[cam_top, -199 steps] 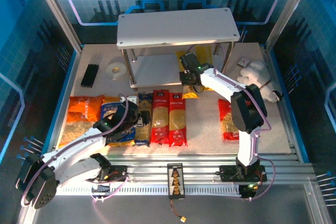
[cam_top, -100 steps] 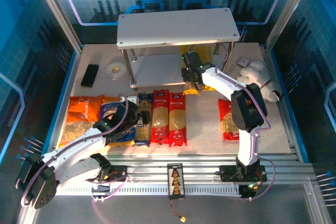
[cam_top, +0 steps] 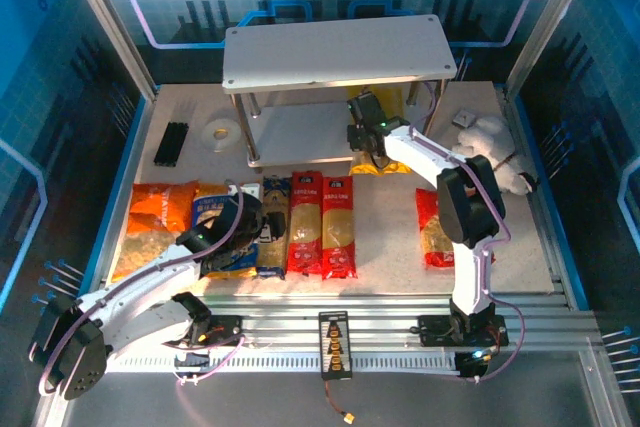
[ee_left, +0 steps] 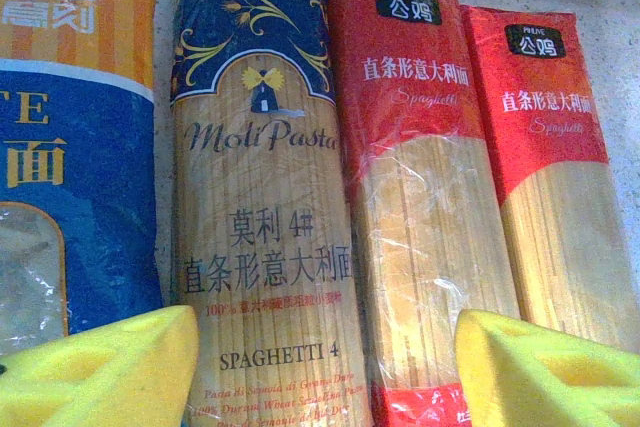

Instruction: Place and organize the pasta boxes and bags onto the shelf

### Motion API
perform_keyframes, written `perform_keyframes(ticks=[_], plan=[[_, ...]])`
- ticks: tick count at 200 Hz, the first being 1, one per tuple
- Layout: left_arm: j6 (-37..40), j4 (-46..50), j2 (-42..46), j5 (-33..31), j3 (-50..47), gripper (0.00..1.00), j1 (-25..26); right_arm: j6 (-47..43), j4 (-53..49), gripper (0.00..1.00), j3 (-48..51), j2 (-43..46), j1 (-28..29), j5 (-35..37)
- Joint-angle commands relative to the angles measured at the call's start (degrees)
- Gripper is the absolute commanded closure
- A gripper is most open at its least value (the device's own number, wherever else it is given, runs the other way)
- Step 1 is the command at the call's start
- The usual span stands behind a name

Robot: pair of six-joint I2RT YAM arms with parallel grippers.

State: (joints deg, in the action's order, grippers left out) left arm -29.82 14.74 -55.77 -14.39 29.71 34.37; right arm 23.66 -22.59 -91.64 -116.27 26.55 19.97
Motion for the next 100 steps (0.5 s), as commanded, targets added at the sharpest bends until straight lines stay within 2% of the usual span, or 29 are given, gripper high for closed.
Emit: perform_keyframes(ticks=[1,33,66,70,73,80,100], plan=[[1.3,1.0,0.8,-1.4,0.7,0.28,0.4,-0.3,5.1,0.75,-2.3,-2.0,-0.9,2.3],[1.4,1.0,0.9,-1.3,0.7,0.28,0.4,0.6,5.1,0.64,-1.6,-2.2,-1.1,2.3],[1.3,1.1,1.1,-1.0,0.6,0.27,0.4,0.9,4.8,0.57,-1.2,-2.1,-1.3,2.2],[1.2,1.0,1.1,-0.9,0.6,0.27,0.4,0.9,4.8,0.57,-1.0,-2.1,-1.4,2.2],[1.3,1.1,1.2,-0.9,0.6,0.22,0.4,1.0,4.8,0.56,-0.9,-2.0,-1.4,2.2],[1.3,1.0,1.3,-0.6,0.5,0.21,0.4,1.0,4.9,0.54,-0.6,-1.8,-1.5,1.9],[1.6,0.7,1.3,0.4,0.6,0.2,0.4,1.1,5.3,0.36,0.6,-0.8,-1.6,0.3]])
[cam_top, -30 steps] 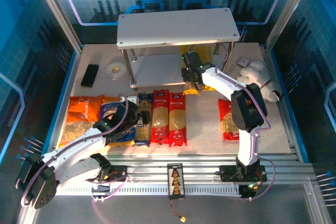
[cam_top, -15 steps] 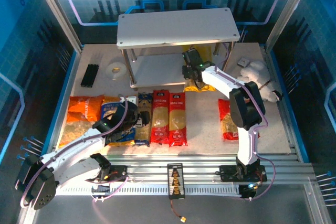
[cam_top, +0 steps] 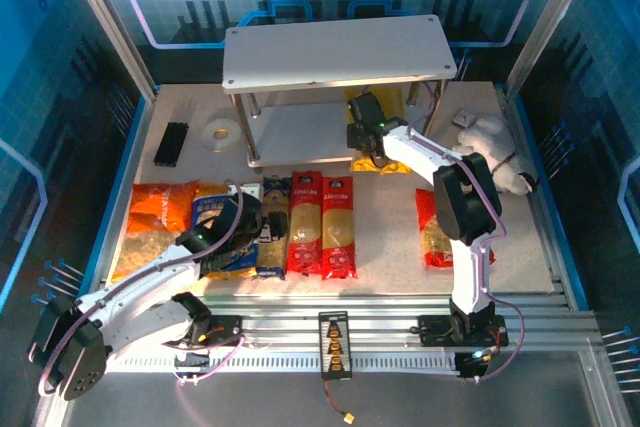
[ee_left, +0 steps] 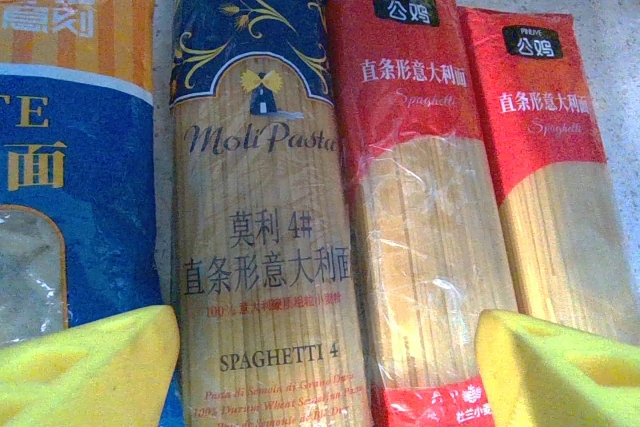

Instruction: Place and organize the pasta boxes and bags onto the shelf

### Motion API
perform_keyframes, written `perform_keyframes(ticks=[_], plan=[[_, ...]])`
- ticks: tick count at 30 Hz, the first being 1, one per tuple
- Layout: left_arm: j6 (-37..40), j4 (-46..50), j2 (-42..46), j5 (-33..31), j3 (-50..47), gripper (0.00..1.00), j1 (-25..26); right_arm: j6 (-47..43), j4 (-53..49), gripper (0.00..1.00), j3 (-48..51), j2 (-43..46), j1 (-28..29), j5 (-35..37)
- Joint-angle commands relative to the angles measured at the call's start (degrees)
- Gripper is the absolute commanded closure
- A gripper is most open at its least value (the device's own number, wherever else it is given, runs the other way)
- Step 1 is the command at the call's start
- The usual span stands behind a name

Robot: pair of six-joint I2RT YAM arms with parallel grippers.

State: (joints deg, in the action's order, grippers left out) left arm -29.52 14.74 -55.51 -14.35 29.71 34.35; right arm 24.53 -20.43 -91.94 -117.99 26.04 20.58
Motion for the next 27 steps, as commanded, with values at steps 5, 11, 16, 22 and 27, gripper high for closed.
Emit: perform_keyframes(ticks=[5,11,16,22,27], plan=[[1.7,0.5,0.8,1.3,0.4,0.22,0.5,-0.4,4.2,0.26,2.8,3.9,-1.1,-1.6],[1.2,-0.1,0.5,1.7,-0.1,0.22,0.5,-1.7,7.9,0.25,7.8,12.2,-0.8,-3.3],[1.3,1.2,-1.1,2.3,1.0,0.22,0.5,-3.0,5.6,0.22,11.7,20.1,0.9,-5.6],[-0.2,2.3,-6.5,3.5,2.6,0.22,1.3,-1.4,3.4,0.19,24.9,32.7,5.4,-7.5],[-1.1,1.8,-10.4,2.4,3.2,0.21,1.5,2.0,2.1,0.19,34.8,41.0,8.6,-9.7]])
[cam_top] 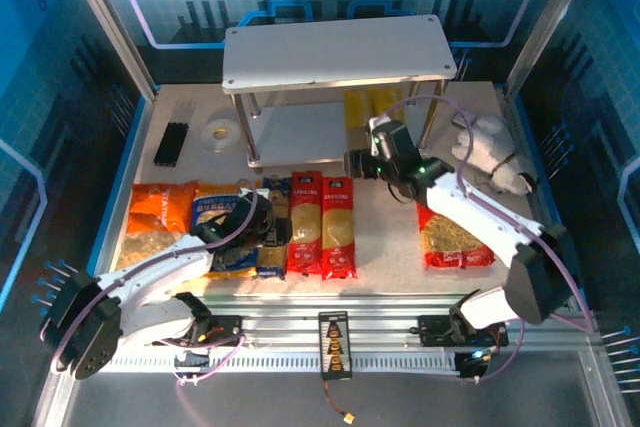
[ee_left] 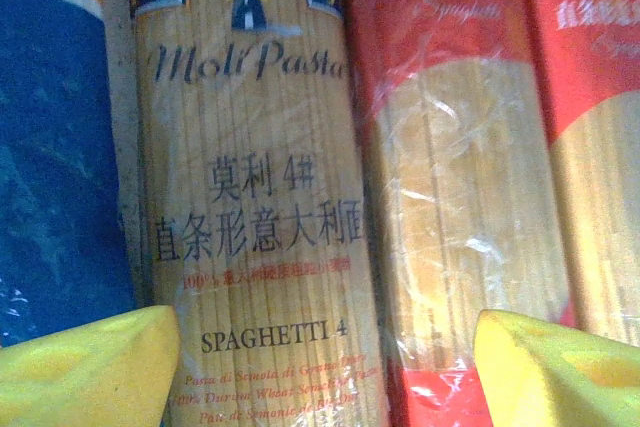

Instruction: Place and organize the pasta boxes and bags onto the shelf

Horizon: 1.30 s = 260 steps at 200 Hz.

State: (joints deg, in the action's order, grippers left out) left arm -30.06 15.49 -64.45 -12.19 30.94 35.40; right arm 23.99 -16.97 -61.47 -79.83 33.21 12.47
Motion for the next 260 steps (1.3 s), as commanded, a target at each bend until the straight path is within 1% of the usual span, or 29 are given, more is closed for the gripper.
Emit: perform_keyframes(ticks=[1,30,51,55,59,65,69,79,98,103,131,148,174,220,260], plan=[[-0.3,1.0,-2.2,0.1,2.1,0.21,0.5,2.9,-1.8,0.19,5.7,4.1,1.9,-1.7],[0.1,2.2,-5.2,-1.0,3.5,0.19,0.5,3.2,-3.4,0.19,8.8,9.1,2.5,-2.0],[-1.0,1.9,-7.2,-0.2,3.6,0.16,-0.2,2.6,-4.2,0.18,9.3,12.0,2.4,-1.6],[-1.1,1.9,-7.6,0.1,3.6,0.1,-0.3,2.6,-4.3,0.18,9.5,12.5,2.4,-1.4],[-1.2,2.0,-8.1,0.2,3.8,0.07,-0.4,2.6,-4.3,0.18,9.6,13.0,2.4,-1.2],[-1.3,2.1,-8.8,0.5,4.0,0.02,-0.6,2.6,-4.3,0.17,9.8,13.8,2.4,-1.2],[-1.3,2.2,-9.4,0.9,4.2,0.01,-0.6,2.6,-4.2,0.17,10.0,14.2,2.4,-1.1],[-0.7,2.1,-10.6,2.0,4.5,0.03,-0.8,2.6,-4.1,0.17,10.5,15.4,2.4,-0.9],[-1.2,3.6,-12.6,1.0,5.0,0.03,-1.3,2.7,-3.9,0.17,10.8,17.4,2.4,-0.5],[-1.3,3.5,-12.8,1.2,4.9,0.03,-1.5,2.6,-3.9,0.16,12.3,18.0,2.3,-0.1],[-1.6,2.7,-12.6,1.8,3.8,0.07,-2.6,2.3,-4.7,0.15,13.5,20.2,1.9,0.8],[-1.7,2.7,-12.4,1.9,3.4,0.08,-3.4,2.3,-5.0,0.15,14.1,21.2,1.5,0.9],[-1.6,2.4,-12.6,2.4,3.2,0.08,-4.2,2.2,-5.1,0.14,14.5,22.1,1.0,0.8],[-1.3,2.7,-16.0,4.2,4.6,0.08,-4.3,2.3,-5.4,0.14,14.6,22.8,0.4,0.5],[-1.4,3.2,-18.9,4.0,5.5,0.1,-4.3,2.3,-5.6,0.14,15.2,23.9,-0.6,0.0]])
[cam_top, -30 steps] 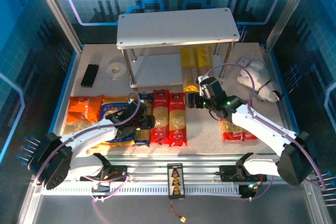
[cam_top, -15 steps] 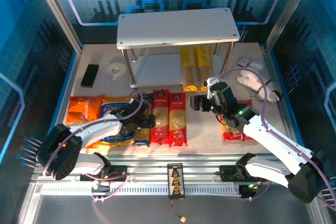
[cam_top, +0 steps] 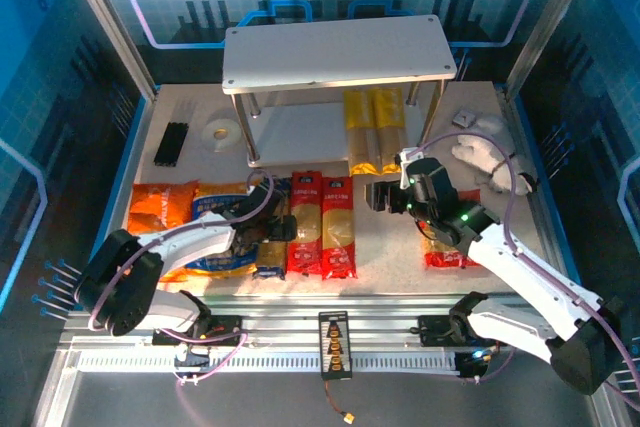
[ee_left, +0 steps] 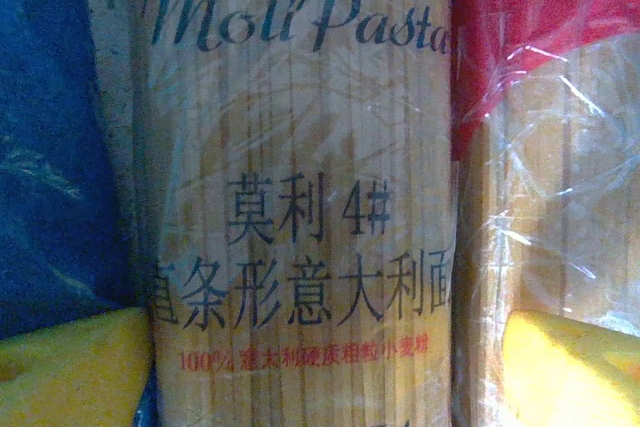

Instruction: Place and organize the pasta boxes and bags onto the shelf

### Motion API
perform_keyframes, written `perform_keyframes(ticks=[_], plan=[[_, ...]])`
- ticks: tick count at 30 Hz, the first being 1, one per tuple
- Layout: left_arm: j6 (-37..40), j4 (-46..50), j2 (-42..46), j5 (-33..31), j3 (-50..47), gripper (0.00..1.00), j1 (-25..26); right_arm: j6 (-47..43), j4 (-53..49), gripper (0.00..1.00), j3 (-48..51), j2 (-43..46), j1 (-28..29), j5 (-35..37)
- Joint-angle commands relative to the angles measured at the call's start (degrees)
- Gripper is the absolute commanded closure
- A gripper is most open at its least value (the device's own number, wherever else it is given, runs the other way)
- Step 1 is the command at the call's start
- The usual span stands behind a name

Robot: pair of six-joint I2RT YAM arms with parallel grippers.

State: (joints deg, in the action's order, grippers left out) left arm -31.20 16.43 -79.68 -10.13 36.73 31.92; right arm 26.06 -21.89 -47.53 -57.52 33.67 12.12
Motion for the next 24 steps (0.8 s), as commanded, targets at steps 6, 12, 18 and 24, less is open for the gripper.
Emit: perform_keyframes(ticks=[6,12,18,24], plan=[[-0.5,3.4,-5.6,1.1,0.8,0.15,-0.8,0.0,-1.1,0.13,1.8,2.5,-2.2,-0.2],[-0.9,5.2,-8.7,-0.2,2.8,0.15,-0.7,0.0,-0.8,0.13,3.0,4.0,-3.3,-1.0],[-0.7,6.2,-12.0,-0.2,4.6,0.22,-0.4,-0.1,-1.2,0.12,4.2,5.5,-4.9,-2.1],[-0.6,6.5,-11.7,0.0,4.4,0.44,0.0,0.0,-1.5,0.12,5.2,7.2,-6.2,-2.7]])
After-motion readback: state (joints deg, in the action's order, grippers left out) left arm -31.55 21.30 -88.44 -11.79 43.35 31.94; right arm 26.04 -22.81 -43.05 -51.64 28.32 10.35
